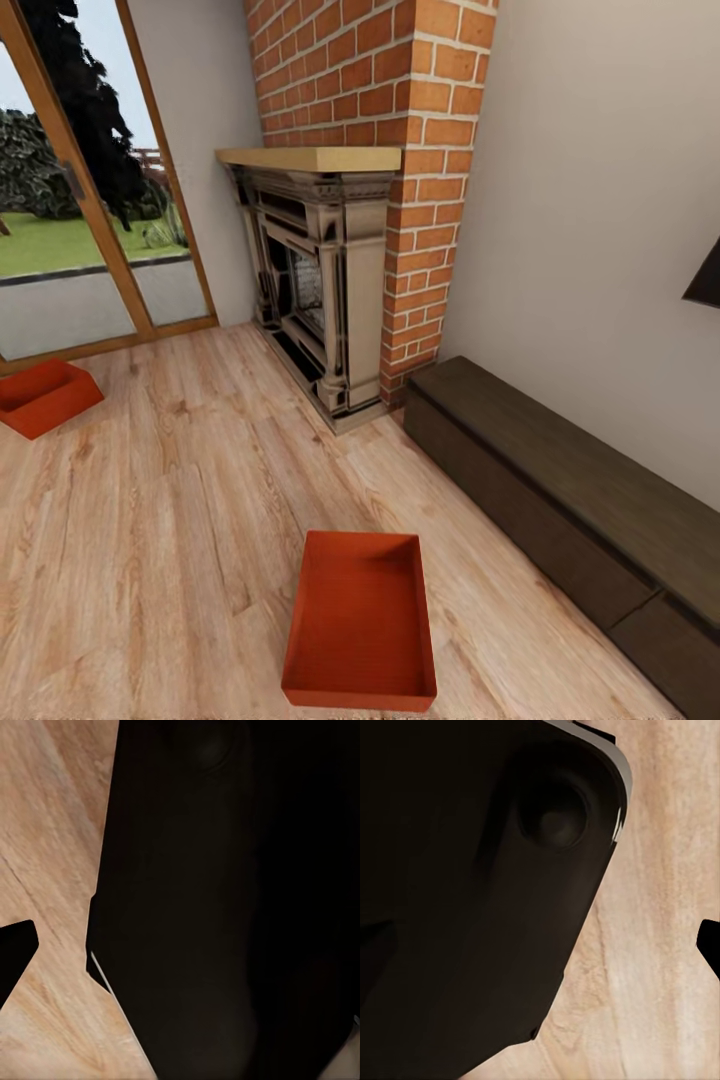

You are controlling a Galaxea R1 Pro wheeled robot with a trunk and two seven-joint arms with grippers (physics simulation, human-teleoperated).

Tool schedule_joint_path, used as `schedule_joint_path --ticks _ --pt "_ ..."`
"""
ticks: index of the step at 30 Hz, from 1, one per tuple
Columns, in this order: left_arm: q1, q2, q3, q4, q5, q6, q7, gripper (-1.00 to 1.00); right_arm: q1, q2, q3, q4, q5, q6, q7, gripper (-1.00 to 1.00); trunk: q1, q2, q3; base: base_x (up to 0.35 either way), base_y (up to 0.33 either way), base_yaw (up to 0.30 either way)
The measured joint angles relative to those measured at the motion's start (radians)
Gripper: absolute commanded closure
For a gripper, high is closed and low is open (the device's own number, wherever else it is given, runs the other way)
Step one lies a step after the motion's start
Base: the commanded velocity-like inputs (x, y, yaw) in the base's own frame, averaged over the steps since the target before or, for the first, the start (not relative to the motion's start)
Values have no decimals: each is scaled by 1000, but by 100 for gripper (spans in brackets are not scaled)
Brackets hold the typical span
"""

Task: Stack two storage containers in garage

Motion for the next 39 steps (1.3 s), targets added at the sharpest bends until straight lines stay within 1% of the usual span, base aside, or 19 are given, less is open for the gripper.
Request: schedule_joint_path --ticks 39 --pt "0 0 0 0 0 0 0 -100 0 0 0 0 0 0 0 -100 0 0 -62 0 0 0"
